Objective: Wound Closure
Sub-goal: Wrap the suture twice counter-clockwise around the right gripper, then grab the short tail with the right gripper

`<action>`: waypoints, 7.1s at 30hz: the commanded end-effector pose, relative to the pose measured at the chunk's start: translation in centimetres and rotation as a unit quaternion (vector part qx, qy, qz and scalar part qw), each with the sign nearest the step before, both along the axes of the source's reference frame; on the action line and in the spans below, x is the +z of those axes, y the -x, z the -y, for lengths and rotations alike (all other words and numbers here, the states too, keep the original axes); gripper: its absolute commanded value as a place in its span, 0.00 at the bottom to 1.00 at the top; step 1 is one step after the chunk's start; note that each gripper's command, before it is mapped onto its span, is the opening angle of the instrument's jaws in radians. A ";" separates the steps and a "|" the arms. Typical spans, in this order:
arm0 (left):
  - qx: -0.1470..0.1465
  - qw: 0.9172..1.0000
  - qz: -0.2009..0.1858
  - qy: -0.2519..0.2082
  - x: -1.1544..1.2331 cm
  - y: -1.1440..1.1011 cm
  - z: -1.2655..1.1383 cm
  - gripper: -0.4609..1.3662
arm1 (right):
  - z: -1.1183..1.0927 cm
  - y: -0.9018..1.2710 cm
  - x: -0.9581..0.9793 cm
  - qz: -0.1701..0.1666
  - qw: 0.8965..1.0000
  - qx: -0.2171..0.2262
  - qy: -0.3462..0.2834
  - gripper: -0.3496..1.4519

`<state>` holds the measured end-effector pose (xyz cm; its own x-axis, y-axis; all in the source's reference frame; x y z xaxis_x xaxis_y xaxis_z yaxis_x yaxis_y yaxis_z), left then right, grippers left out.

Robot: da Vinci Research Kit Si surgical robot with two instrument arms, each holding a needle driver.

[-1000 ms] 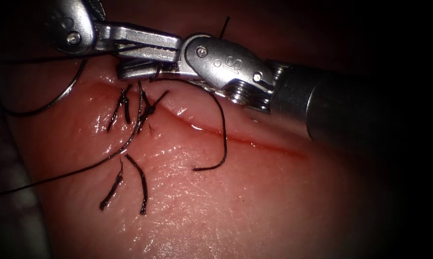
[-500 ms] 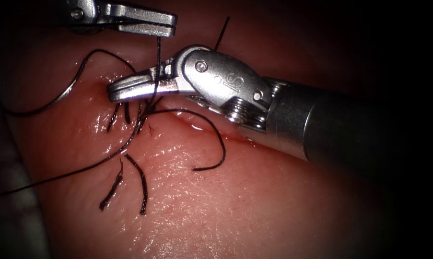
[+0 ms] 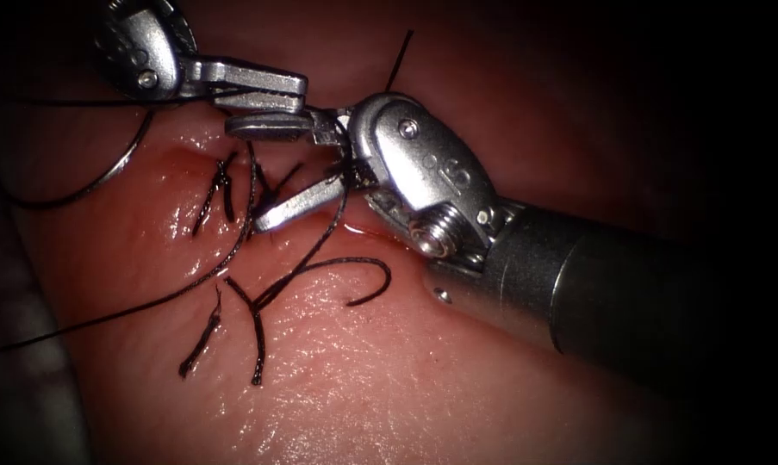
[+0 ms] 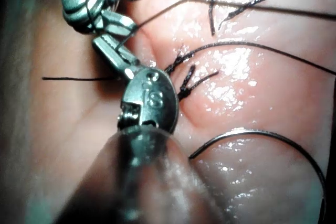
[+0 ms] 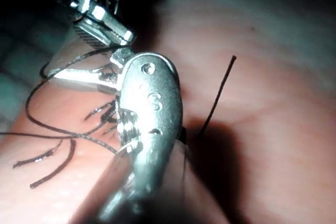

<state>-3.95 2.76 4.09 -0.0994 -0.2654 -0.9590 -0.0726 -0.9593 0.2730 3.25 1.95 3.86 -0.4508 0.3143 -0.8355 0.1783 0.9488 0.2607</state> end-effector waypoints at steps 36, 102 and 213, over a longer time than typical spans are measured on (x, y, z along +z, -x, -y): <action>-0.017 1.000 -0.010 0.006 -0.18 0.15 0.53 0.06 | -0.32 0.18 0.33 0.177 0.981 0.084 0.007 0.77; 0.002 1.000 -0.001 -0.012 0.01 0.27 -0.12 0.06 | 0.34 0.14 0.52 0.163 0.985 -0.062 -0.014 0.88; 0.003 0.991 -0.120 0.054 0.23 0.27 0.68 0.06 | 0.45 0.58 0.51 0.331 0.854 0.331 -0.226 0.72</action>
<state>-4.23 2.09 4.32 -0.3184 -0.3667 -0.8742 0.0040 -0.9227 0.3856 2.67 1.50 4.37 -0.1346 0.5363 -0.8332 -0.6959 0.5475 0.4647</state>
